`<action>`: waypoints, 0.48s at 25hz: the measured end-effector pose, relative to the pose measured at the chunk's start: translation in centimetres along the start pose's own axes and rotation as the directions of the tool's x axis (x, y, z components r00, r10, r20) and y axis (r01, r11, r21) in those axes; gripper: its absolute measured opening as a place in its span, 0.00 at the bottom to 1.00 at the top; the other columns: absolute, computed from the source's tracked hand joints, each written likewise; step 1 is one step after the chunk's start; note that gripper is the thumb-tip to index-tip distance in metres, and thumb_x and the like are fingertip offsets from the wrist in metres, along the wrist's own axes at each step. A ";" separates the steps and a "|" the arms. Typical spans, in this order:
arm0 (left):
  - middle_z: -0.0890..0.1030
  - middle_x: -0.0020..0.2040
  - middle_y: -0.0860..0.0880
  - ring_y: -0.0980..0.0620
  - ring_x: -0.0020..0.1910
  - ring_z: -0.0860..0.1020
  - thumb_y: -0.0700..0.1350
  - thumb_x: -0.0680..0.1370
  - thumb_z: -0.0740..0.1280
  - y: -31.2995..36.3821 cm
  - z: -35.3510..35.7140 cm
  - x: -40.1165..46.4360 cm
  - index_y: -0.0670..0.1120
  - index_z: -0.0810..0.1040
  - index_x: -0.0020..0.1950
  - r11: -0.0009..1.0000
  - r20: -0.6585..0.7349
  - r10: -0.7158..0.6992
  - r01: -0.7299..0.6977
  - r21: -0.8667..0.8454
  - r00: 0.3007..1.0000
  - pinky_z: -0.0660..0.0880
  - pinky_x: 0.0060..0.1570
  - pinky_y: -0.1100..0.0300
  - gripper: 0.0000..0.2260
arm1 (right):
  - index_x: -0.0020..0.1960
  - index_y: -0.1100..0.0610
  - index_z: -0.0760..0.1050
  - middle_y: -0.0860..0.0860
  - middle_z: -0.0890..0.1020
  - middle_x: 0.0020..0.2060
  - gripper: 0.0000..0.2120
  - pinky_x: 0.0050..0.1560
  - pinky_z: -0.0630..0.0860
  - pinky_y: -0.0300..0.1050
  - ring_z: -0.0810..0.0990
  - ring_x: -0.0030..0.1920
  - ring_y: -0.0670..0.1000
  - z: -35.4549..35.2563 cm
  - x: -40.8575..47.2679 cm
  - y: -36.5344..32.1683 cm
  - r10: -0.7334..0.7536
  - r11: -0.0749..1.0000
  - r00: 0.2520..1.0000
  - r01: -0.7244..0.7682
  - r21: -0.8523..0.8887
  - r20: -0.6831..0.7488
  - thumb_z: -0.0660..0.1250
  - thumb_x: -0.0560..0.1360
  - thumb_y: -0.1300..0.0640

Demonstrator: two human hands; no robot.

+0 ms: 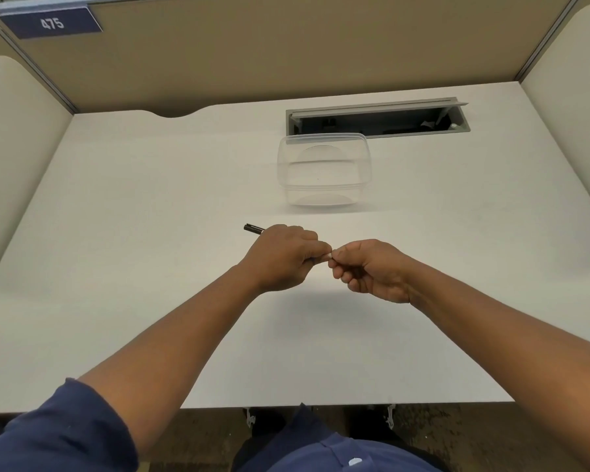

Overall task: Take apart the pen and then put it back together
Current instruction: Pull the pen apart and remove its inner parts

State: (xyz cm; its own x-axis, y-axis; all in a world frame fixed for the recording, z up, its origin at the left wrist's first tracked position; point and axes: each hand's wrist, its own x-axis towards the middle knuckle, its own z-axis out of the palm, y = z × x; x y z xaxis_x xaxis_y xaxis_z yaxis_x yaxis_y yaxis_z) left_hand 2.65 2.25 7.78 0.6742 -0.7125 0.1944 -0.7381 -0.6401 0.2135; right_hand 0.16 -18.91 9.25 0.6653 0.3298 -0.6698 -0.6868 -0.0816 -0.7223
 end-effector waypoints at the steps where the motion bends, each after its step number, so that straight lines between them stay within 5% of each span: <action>1: 0.75 0.33 0.53 0.48 0.34 0.73 0.51 0.82 0.60 0.1 -0.1 -0.1 0.52 0.82 0.48 1.000 0.019 -0.018 0.018 -0.017 1.000 0.68 0.30 0.56 0.12 | 0.45 0.61 0.81 0.54 0.81 0.34 0.09 0.33 0.74 0.38 0.75 0.31 0.47 0.1 0.1 0.3 -0.066 0.995 0.997 0.063 -0.072 -0.036 0.66 0.81 0.59; 6: 0.81 0.44 0.58 0.53 0.46 0.77 0.54 0.83 0.60 0.6 -1.4 0.6 0.57 0.82 0.52 0.930 0.341 -0.267 0.334 -0.153 0.901 0.75 0.45 0.54 0.11 | 0.40 0.55 0.82 0.49 0.81 0.32 0.11 0.36 0.74 0.43 0.75 0.31 0.46 0.9 0.9 2.0 -0.472 0.769 0.871 0.332 -0.546 -0.136 0.65 0.80 0.57; 7: 0.81 0.45 0.59 0.55 0.47 0.77 0.54 0.83 0.61 0.5 -1.7 0.8 0.56 0.82 0.52 0.875 0.433 -0.305 0.429 -0.225 0.848 0.75 0.47 0.55 0.10 | 0.41 0.54 0.82 0.48 0.79 0.31 0.11 0.35 0.73 0.44 0.74 0.31 0.47 0.7 1.1 2.5 -0.602 0.613 0.794 0.395 -0.684 -0.081 0.65 0.80 0.57; 10: 0.83 0.47 0.57 0.55 0.53 0.78 0.49 0.83 0.65 0.1 -2.2 1.0 0.50 0.85 0.49 0.556 0.628 -0.263 0.647 -0.521 0.732 0.73 0.52 0.58 0.10 | 0.44 0.56 0.81 0.49 0.78 0.32 0.05 0.30 0.71 0.45 0.73 0.32 0.53 -0.4 1.9 3.8 -0.847 -0.096 0.444 0.414 -0.905 0.293 0.68 0.77 0.61; 11: 0.84 0.48 0.55 0.54 0.55 0.79 0.48 0.83 0.65 0.2 -2.2 1.0 0.49 0.85 0.48 0.499 0.631 -0.259 0.661 -0.561 0.731 0.74 0.53 0.57 0.10 | 0.45 0.56 0.81 0.50 0.79 0.33 0.04 0.29 0.71 0.45 0.73 0.33 0.54 -0.8 2.2 4.0 -0.854 -0.192 0.385 0.392 -0.900 0.350 0.68 0.76 0.62; 12: 0.84 0.49 0.54 0.53 0.55 0.79 0.49 0.83 0.65 0.3 -2.0 1.0 0.50 0.84 0.48 0.498 0.610 -0.280 0.656 -0.568 0.741 0.74 0.54 0.57 0.09 | 0.45 0.57 0.81 0.50 0.79 0.33 0.04 0.29 0.72 0.45 0.74 0.33 0.55 -0.9 2.2 3.9 -0.864 -0.166 0.381 0.402 -0.901 0.329 0.68 0.77 0.62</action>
State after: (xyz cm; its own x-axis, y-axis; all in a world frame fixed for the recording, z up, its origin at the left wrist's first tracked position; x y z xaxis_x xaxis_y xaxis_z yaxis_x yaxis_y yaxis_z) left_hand 3.19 1.95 9.99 0.6898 -0.5239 -0.4998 0.0904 -0.6225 0.7774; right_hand -0.83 -19.31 4.83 0.7504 0.5060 0.4253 0.6451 -0.7010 -0.3041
